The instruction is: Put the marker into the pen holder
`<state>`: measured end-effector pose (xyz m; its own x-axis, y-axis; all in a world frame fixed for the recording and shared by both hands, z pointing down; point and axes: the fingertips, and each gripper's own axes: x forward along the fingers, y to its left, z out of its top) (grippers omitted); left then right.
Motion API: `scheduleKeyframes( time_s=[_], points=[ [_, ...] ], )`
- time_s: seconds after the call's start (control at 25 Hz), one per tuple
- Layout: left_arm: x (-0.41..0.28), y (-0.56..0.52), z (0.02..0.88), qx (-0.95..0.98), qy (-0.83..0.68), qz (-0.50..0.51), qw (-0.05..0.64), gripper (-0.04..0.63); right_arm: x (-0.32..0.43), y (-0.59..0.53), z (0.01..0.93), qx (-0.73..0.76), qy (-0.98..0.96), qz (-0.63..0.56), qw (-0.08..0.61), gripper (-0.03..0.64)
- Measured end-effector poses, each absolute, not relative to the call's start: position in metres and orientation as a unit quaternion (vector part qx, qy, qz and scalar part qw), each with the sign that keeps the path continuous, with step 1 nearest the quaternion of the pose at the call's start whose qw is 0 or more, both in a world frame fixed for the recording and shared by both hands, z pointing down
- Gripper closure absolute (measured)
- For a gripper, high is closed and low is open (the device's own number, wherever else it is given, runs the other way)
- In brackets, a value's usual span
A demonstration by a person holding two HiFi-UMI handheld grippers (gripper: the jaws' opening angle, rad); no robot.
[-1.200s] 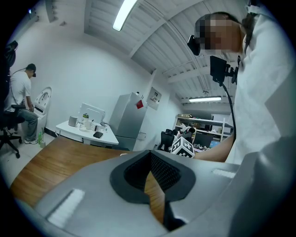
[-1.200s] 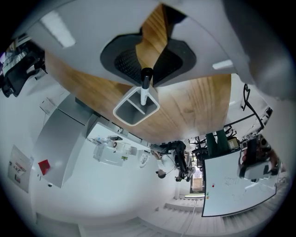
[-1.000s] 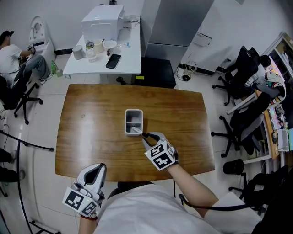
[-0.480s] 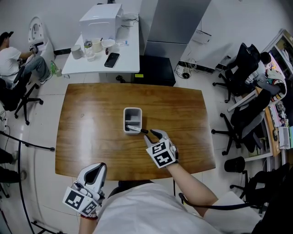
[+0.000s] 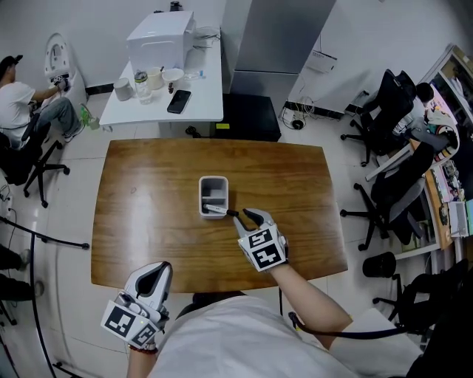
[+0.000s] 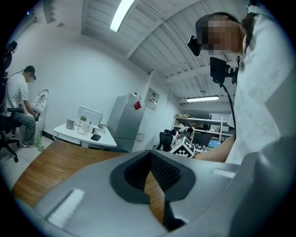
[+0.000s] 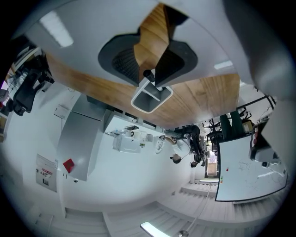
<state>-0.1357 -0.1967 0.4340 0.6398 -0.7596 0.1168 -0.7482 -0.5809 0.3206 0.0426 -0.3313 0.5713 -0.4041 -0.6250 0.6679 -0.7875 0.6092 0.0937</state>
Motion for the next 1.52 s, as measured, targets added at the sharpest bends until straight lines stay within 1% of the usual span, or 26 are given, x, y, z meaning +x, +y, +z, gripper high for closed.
scheduleKeyframes(
  time_s=[0.16,0.4,0.52,0.6,0.72,0.88,1.12,1.24,1.52],
  points=[
    [-0.142,-0.197,0.426,0.895,-0.413,-0.023,0.163,0.606,0.05,-0.334,0.556,0.455,-0.825,0.121,0.314,0.523],
    [-0.15,-0.185,0.415,0.908,-0.387,-0.031,0.155,0.606,0.05,-0.296,0.528,0.487,-0.821,0.14,0.264,0.535],
    [-0.152,-0.175,0.42,0.915,-0.365,-0.042,0.167,0.606,0.052,-0.274,0.517,0.512,-0.813,0.145,0.237,0.561],
    [-0.153,-0.172,0.427,0.918,-0.354,-0.042,0.176,0.606,0.054,-0.264,0.51,0.525,-0.81,0.136,0.226,0.566],
    [-0.154,-0.166,0.433,0.92,-0.344,-0.037,0.185,0.606,0.046,-0.246,0.498,0.518,-0.819,0.099,0.226,0.566],
    [-0.156,-0.162,0.431,0.92,-0.343,-0.037,0.187,0.606,0.042,-0.227,0.475,0.514,-0.832,0.087,0.19,0.566],
    [-0.127,-0.15,0.407,0.925,-0.338,-0.052,0.167,0.606,0.069,-0.197,0.46,0.519,-0.834,0.099,0.162,0.566],
    [-0.106,-0.139,0.402,0.926,-0.332,-0.059,0.172,0.606,0.072,-0.18,0.452,0.508,-0.842,0.095,0.158,0.566],
    [-0.067,-0.096,0.41,0.933,-0.31,-0.03,0.18,0.606,0.097,-0.134,0.457,0.502,-0.847,0.11,0.139,0.571]
  ],
)
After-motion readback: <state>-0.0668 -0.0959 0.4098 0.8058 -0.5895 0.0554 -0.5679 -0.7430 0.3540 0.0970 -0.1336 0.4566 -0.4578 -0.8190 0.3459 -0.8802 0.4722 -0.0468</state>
